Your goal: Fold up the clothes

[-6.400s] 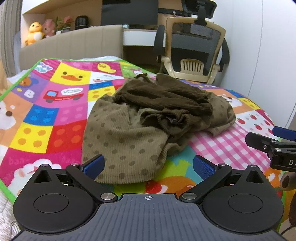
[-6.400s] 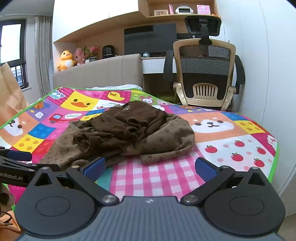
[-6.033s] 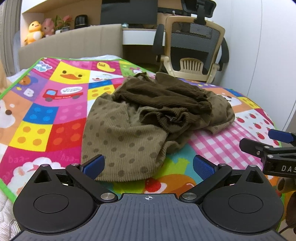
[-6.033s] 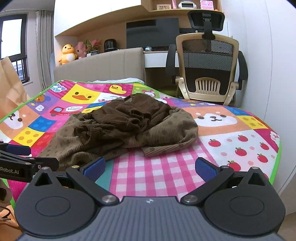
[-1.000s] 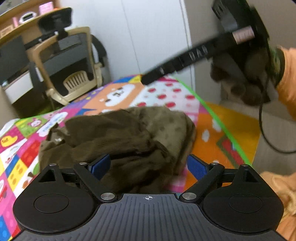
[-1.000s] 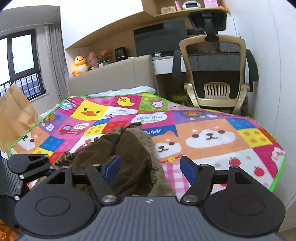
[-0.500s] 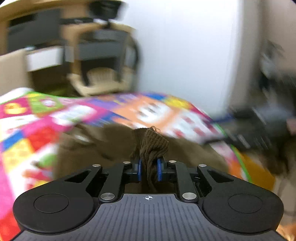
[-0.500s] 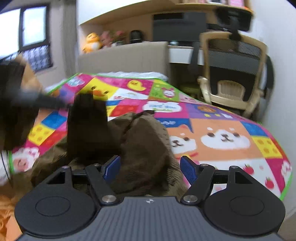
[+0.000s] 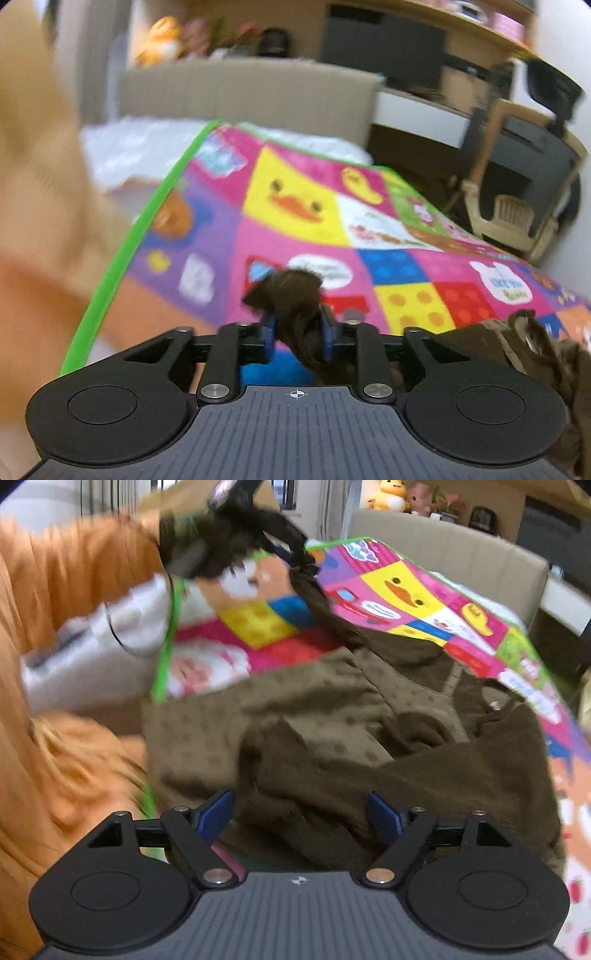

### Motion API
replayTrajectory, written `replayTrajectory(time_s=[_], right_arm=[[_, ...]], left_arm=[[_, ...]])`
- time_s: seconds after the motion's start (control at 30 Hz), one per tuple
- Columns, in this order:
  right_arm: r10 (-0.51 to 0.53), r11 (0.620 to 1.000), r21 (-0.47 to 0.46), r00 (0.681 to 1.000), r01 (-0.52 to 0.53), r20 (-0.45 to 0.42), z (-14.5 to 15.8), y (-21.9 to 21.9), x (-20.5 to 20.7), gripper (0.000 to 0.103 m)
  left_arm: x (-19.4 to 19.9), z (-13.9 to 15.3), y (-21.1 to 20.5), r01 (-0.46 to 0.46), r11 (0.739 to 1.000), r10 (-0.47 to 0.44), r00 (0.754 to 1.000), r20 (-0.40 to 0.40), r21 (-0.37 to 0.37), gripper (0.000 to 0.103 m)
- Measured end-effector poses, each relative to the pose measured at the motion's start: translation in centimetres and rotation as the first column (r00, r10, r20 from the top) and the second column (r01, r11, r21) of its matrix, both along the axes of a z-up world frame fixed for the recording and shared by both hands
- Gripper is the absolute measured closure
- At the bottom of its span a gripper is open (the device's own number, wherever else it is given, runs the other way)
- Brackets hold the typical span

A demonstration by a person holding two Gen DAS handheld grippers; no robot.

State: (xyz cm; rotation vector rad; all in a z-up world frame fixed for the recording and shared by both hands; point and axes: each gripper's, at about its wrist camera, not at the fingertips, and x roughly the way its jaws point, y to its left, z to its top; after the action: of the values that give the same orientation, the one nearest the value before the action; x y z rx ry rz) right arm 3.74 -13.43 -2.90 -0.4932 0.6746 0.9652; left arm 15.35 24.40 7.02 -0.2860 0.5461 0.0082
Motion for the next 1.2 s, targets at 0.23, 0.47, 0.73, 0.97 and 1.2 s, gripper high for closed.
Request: replayTrajectory(time_s=[0.23, 0.47, 0.73, 0.97, 1.2], right_arm=[[-0.215, 0.953, 0.204, 0.975, 0.224, -0.065, 3.0, -3.8, 3.3, 0.091], [-0.426, 0.811, 0.419, 0.903, 0.409, -0.058, 7.3, -8.0, 9.2, 0.102], [-0.603, 0.736, 0.443, 0.793, 0.511, 0.088, 10.5, -12.4, 15.1, 0.099], [-0.098, 0.987, 0.133, 0.992, 0.086, 0.085, 5.0, -6.9, 7.2, 0.043], [0.173, 0.983, 0.061, 0.984, -0.176, 0.048, -0.2, -1.8, 3.0, 0.039]], left_arm=[[-1.6, 0.2, 5.7, -0.066, 0.962, 0.06, 0.998, -0.03, -0.265, 0.008], [-3.1, 5.2, 4.8, 0.034, 0.911, 0.044, 0.983, 0.179, -0.412, 0.004], [1.5, 0.4, -5.3, 0.172, 0.968, -0.181, 0.983, -0.029, -0.184, 0.003], [3.3, -4.3, -9.6, 0.315, 0.936, -0.337, 0.93, -0.146, -0.156, 0.003], [3.9, -6.1, -9.1, 0.271, 0.937, -0.318, 0.923, -0.218, -0.22, 0.003]])
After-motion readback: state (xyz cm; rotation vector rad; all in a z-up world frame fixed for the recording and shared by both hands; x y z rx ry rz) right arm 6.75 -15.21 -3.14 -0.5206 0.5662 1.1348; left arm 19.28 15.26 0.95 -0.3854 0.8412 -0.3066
